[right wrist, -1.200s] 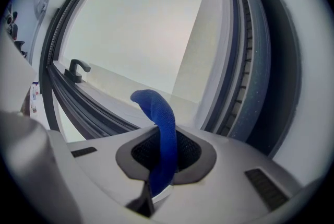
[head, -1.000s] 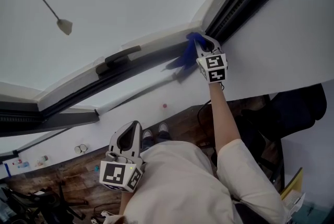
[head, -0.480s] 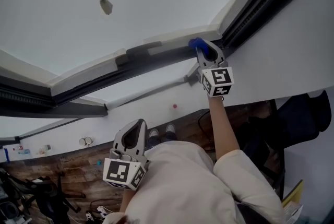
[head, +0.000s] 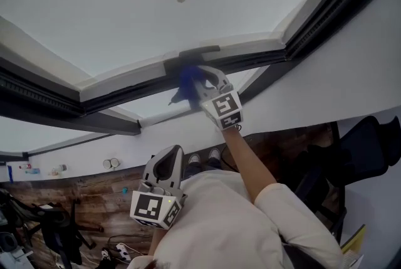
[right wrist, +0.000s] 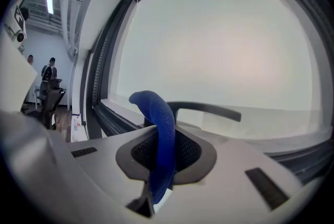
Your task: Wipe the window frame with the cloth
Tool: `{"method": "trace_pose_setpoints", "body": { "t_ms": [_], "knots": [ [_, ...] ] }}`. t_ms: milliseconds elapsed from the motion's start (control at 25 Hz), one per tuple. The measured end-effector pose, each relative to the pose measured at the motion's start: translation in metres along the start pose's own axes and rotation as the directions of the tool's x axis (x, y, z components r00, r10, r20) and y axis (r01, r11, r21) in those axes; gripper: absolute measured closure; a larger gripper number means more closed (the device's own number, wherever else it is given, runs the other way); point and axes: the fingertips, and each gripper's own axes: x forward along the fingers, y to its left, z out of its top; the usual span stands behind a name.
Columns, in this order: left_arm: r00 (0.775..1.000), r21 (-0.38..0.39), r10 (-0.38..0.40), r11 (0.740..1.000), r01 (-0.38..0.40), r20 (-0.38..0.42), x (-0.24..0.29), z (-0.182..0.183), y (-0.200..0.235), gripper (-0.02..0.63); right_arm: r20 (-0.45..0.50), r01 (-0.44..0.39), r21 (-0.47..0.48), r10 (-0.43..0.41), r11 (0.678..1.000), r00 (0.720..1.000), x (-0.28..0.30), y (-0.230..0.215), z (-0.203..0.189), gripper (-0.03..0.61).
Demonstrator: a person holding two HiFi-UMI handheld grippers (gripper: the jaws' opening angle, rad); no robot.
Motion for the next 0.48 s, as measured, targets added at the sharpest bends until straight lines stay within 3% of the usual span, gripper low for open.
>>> {"method": "trace_pose_setpoints", "body": {
  "t_ms": [200, 480],
  "knots": [
    [0.999, -0.021, 0.049, 0.999, -0.049, 0.006, -0.020, -0.003, 0.019, 0.606, -0.057, 0.011, -0.053, -0.014, 0.999, 0.998, 0.011, 0.013, -0.018, 0.534],
    [0.999, -0.023, 0.049, 0.999, -0.049, 0.009, -0.027, -0.004, 0.025, 0.604, -0.142, 0.029, -0.310, -0.077, 0.950, 0.987, 0.010, 0.020, -0.024, 0.534]
  ]
}}
